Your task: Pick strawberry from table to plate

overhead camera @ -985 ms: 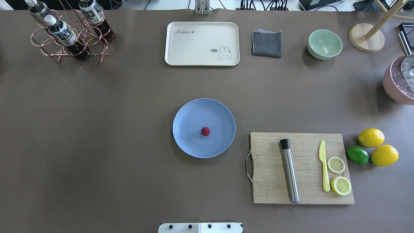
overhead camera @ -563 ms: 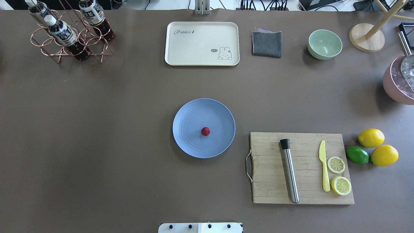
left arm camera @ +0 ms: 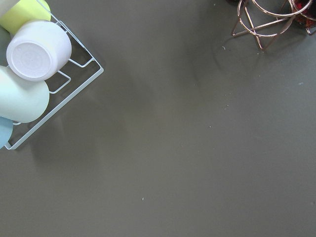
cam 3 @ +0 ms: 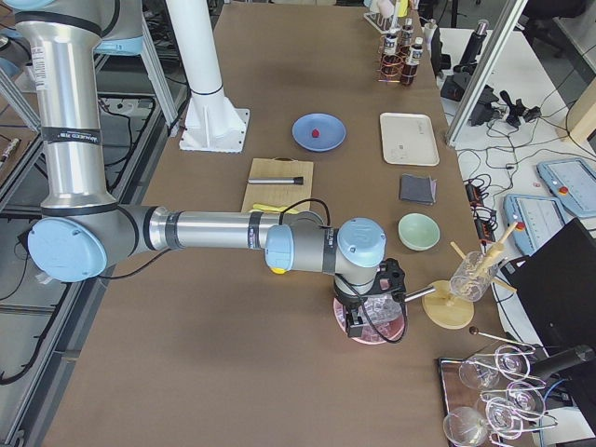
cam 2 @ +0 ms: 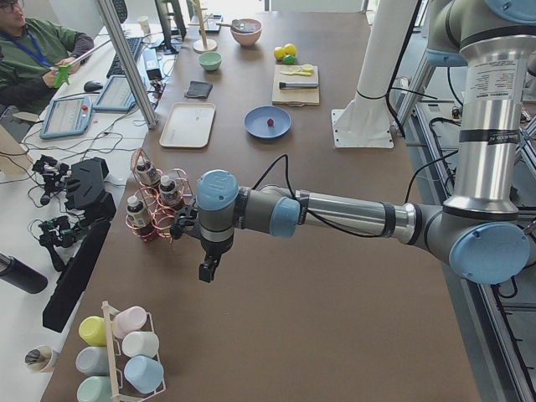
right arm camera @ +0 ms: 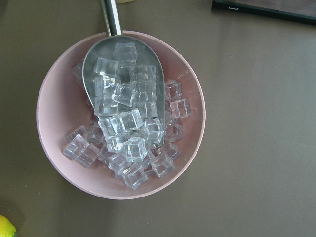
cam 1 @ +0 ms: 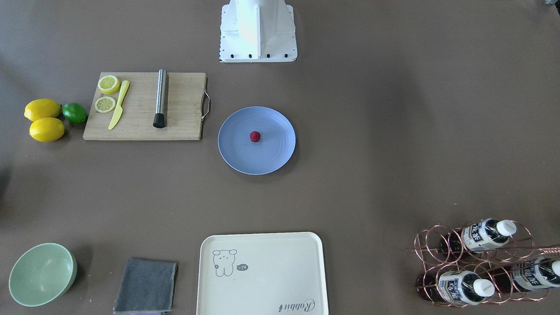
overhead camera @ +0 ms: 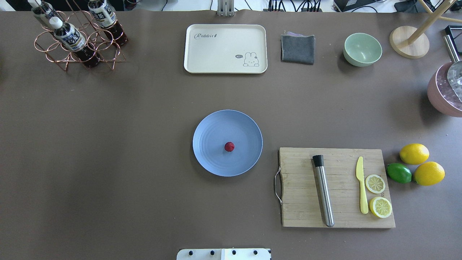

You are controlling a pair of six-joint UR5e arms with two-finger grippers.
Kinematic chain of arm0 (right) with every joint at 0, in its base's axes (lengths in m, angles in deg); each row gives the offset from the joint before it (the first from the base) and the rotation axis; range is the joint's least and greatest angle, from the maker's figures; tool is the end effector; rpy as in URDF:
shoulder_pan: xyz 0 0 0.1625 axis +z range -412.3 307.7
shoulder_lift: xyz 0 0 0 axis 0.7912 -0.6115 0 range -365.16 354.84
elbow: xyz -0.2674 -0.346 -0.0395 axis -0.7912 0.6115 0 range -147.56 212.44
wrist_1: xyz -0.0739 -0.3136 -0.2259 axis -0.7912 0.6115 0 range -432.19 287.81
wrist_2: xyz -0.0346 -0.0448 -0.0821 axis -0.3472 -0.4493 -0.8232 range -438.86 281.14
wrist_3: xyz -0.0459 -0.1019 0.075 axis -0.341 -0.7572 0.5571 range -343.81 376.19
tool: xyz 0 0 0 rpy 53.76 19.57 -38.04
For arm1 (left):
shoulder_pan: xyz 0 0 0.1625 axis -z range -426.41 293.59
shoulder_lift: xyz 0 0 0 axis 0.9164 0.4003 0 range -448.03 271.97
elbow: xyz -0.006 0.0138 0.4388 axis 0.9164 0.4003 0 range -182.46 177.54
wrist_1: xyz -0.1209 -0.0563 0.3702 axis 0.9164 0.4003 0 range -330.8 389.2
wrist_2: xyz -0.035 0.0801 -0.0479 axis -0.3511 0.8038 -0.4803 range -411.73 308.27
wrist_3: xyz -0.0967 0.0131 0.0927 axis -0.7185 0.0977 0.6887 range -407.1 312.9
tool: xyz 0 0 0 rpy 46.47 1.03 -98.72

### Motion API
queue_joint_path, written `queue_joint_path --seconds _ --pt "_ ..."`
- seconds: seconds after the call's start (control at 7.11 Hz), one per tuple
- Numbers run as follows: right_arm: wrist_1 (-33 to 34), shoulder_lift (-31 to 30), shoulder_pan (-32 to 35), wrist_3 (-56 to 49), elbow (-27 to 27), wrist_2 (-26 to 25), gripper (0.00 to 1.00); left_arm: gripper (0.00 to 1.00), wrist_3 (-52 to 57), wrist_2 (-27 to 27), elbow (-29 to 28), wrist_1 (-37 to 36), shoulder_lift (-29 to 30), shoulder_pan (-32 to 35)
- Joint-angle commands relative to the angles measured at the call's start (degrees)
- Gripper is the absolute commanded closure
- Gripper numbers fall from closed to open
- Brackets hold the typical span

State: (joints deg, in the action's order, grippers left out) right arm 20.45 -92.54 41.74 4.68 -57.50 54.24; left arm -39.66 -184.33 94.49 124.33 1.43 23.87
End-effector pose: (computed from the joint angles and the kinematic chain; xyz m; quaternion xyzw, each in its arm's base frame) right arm 0.0758 -0.4854 0.6830 0.0491 -0.3640 -0.0603 0.9281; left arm -0.0445 -0.4810 0.6373 0.1178 0.3543 0.0944 0.9229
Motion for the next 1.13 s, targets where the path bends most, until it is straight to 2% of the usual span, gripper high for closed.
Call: queue_joint_path --seconds 0.0,0.28,0.99 --pt "0.0 0.45 0.0 0.17 0.03 0.14 0.0 0.02 -0.05 -0.03 -0.1 -0.12 -1.04 0.08" --pt "-0.09 0.54 0.0 0.7 -0.15 1.54 0.0 0.02 0.03 0.06 -0.62 0.05 -1.13 0.25" --pt "-0.18 0.11 0.0 0.7 -0.15 1.46 0.0 0.02 0.03 0.23 -0.62 0.06 -1.13 0.43"
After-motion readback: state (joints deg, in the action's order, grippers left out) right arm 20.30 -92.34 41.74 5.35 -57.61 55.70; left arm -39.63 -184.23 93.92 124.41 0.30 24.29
